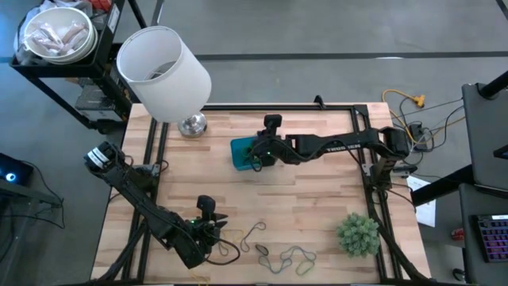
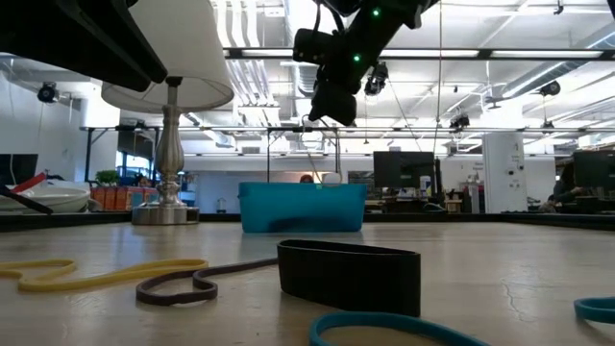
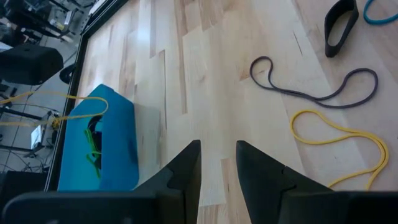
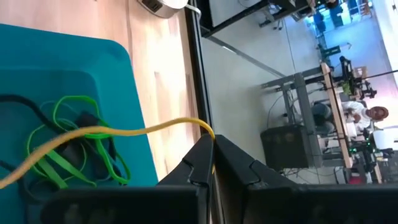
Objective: Pick and place rubber bands into bin
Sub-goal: Put the yellow rubber band into the blue bin
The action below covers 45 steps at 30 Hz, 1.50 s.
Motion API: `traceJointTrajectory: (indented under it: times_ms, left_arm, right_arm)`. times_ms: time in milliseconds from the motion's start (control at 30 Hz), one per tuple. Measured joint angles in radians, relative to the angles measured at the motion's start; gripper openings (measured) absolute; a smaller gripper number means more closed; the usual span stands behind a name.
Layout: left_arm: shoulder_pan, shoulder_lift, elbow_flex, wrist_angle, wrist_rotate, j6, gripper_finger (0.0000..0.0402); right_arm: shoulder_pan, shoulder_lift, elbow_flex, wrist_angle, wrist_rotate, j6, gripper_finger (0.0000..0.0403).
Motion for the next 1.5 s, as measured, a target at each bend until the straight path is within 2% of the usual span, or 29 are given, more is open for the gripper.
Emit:
traceJointTrajectory:
  times_ms: [700, 1167, 1500]
  left_arm:
    - [0.000, 0.000, 0.000, 0.000, 0.000, 0.000, 0.0085]
    - [0.000, 0.000, 0.000, 0.000, 0.000, 0.000, 0.0085]
    - [0.000, 0.000, -0.007, 0.000, 0.000, 0.000, 0.0085]
  right_arm:
    - [-0.025, 0.000, 0.001, 0.045, -0.031, -0.013, 0.0008]
    - [-0.090, 0.053, 0.001, 0.036, -0.311, 0.097, 0.0008]
    - [-0.105, 0.105, 0.000, 0.028, -0.334, 0.123, 0.0008]
